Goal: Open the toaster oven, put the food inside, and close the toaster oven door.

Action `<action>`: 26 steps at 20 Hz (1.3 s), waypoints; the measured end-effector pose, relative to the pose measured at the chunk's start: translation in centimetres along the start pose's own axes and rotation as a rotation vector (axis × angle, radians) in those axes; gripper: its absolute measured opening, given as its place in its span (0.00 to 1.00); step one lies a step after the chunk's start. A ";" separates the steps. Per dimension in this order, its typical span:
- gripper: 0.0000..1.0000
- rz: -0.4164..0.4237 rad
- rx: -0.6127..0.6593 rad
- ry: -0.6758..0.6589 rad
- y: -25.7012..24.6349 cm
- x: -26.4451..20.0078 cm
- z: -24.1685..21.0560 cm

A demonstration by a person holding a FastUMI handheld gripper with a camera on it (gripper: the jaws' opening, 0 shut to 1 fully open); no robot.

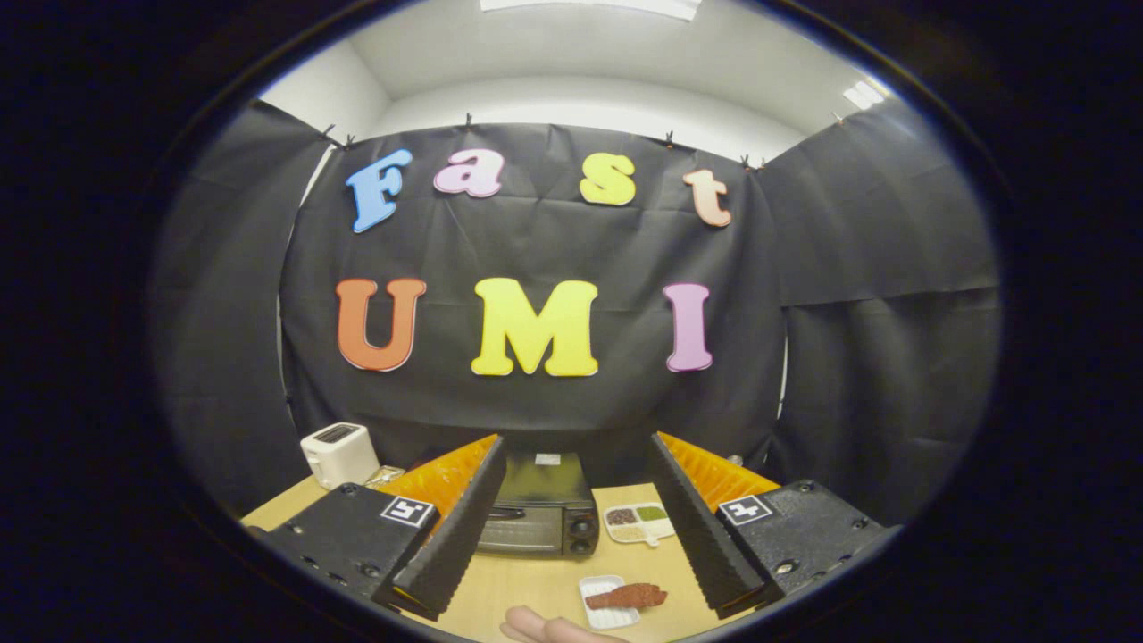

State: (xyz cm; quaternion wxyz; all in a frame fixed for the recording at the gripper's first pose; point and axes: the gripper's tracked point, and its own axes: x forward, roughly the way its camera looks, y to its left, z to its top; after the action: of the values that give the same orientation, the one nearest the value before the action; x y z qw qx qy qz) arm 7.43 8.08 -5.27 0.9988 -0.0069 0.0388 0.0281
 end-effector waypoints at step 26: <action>1.00 0.109 -0.007 0.366 11.3 18.8 -19.9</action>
State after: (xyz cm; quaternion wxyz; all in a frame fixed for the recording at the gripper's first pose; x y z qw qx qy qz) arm 23.95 20.06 -26.67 0.9721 -0.0132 0.2199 0.0806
